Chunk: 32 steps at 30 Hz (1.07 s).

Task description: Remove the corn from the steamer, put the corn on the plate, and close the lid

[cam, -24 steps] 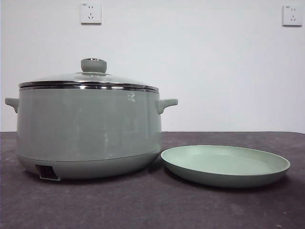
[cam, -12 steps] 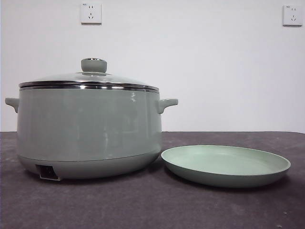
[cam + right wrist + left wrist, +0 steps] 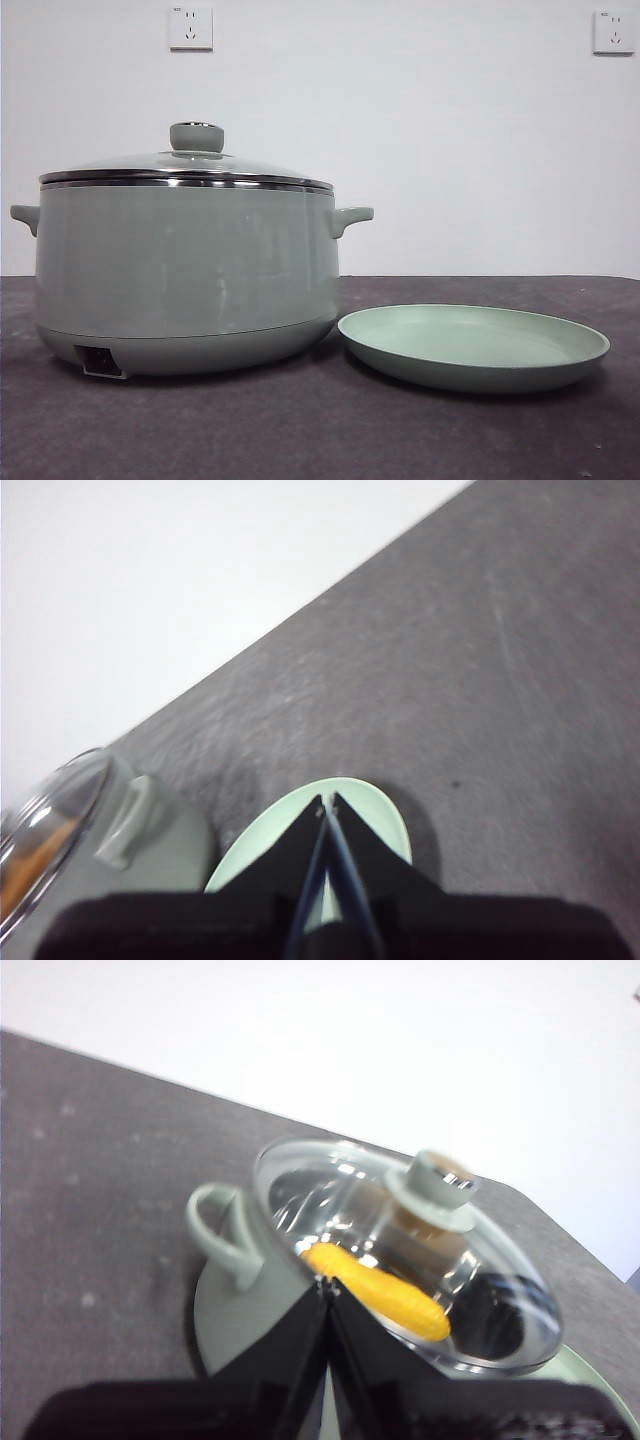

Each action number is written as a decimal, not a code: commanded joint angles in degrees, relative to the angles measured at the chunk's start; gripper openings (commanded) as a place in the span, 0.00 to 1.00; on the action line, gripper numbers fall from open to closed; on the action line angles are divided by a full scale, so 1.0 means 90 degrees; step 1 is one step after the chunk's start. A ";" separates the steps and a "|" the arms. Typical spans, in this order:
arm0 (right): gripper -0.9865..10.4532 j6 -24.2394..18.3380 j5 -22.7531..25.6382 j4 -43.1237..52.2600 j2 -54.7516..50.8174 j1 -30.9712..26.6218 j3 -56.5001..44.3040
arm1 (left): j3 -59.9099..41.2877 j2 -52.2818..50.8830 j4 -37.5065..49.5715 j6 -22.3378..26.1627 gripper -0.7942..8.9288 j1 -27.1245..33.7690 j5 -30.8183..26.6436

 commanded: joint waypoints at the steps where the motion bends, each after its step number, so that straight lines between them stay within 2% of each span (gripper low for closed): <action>1: 0.08 -0.0738 -0.0155 -0.0238 0.0527 0.0015 0.0602 | 0.0510 0.0481 -0.0262 0.0398 0.07 0.0002 -0.0015; 7: 0.08 -0.1110 -0.0571 -0.0534 0.1647 0.0015 0.1710 | 0.1753 0.1729 -0.0777 0.0969 0.07 0.0000 0.0097; 15: 0.09 -0.1872 -0.2178 -0.1022 0.2985 0.0015 0.2837 | 0.3349 0.3461 -0.1472 0.1613 0.08 0.0000 0.1156; 16: 0.09 -0.1970 -0.2395 -0.1151 0.3160 0.0015 0.2965 | 0.3521 0.3645 -0.1559 0.1688 0.11 -0.0002 0.1263; 18: 0.16 -0.2108 -0.2737 -0.1358 0.3470 0.0015 0.3177 | 0.3779 0.3944 -0.1622 0.1715 0.27 -0.0007 0.1375; 20: 0.31 -0.2123 -0.2890 -0.1455 0.3750 0.0015 0.3313 | 0.3976 0.4206 -0.1632 0.1712 0.44 -0.0046 0.1358; 21: 0.37 -0.2123 -0.2885 -0.1479 0.3844 0.0015 0.3351 | 0.4039 0.4299 -0.1632 0.1710 0.47 -0.0061 0.1362; 23: 0.49 -0.2106 -0.2885 -0.1494 0.4012 0.0015 0.3378 | 0.4143 0.4481 -0.1620 0.1712 0.47 -0.0117 0.1362; 24: 0.51 -0.2103 -0.2885 -0.1496 0.4068 0.0015 0.3378 | 0.4182 0.4558 -0.1620 0.1719 0.47 -0.0148 0.1358; 29: 0.50 -0.2106 -0.2883 -0.1494 0.4192 0.0015 0.3378 | 0.4473 0.5156 -0.1615 0.1807 0.49 -0.0444 0.1321; 31: 0.50 -0.2106 -0.2885 -0.1491 0.4192 0.0015 0.3378 | 0.4687 0.5508 -0.1625 0.1807 0.58 -0.0627 0.1309; 32: 0.50 -0.2106 -0.2885 -0.1491 0.4192 0.0015 0.3378 | 0.4784 0.5663 -0.1627 0.1817 0.60 -0.0716 0.1290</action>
